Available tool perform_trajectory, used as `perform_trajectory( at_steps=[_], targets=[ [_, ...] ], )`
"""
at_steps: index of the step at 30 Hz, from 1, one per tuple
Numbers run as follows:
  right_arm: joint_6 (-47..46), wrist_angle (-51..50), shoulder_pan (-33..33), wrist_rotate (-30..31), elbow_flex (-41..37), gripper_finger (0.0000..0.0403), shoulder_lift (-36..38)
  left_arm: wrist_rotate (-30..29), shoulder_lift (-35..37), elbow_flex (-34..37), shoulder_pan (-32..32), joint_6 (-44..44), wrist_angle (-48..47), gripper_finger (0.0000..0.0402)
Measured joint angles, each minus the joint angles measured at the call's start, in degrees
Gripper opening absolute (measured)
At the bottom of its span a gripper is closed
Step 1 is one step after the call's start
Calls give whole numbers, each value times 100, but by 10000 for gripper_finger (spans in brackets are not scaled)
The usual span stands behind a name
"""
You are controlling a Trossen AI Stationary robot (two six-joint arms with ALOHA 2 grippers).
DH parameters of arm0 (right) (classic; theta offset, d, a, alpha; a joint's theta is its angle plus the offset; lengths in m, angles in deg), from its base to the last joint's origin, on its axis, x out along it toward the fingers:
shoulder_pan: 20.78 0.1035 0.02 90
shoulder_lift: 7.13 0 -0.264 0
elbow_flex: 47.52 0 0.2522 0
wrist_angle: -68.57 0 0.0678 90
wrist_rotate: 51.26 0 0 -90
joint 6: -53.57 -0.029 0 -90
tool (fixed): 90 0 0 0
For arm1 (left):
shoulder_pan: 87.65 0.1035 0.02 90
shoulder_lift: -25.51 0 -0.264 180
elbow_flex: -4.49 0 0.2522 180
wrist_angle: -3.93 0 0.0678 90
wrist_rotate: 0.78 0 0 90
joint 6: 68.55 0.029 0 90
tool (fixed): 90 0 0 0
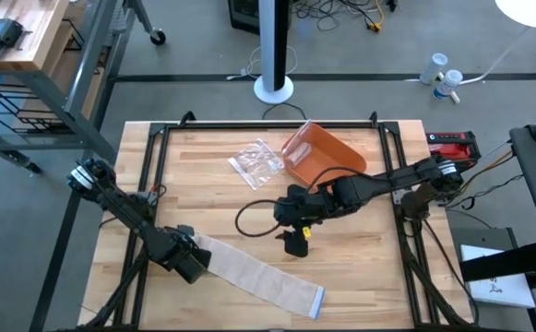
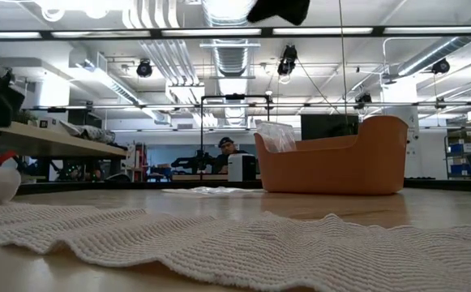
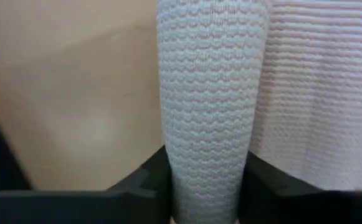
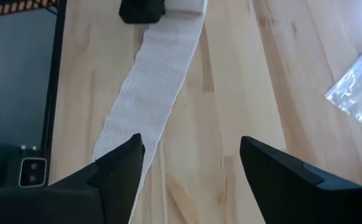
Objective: Roll bandage
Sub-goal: Roll the brown bandage
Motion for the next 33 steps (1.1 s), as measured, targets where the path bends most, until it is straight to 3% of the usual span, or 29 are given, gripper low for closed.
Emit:
perform_trajectory(
  at_steps=[4,8,13,18,23,28,33],
  targets=[
    [384,45,-119,-4,241,248,193,-54,86,-425,-2,515,-779,69],
    [1439,28,-163,-4,863,245,288,-738,337,-1243,-1,1637,-1610,69],
    [2445,-8,-155,-48,1898,251,296,-1785,661,-2681,251,3782,-2210,69],
    [2704,-21,-254,-60,2612,253,286,-2269,687,-4374,1006,6115,-2531,72],
    [2536,-242,-392,-10,2932,248,276,-2093,494,-5927,2080,7750,-2667,74],
    [2509,-311,-457,-54,3209,258,272,-1312,68,-7298,2971,8918,-2745,75],
    [2408,-395,-514,-138,3604,283,281,-642,-622,-8436,3437,9801,-3272,76]
  ],
)
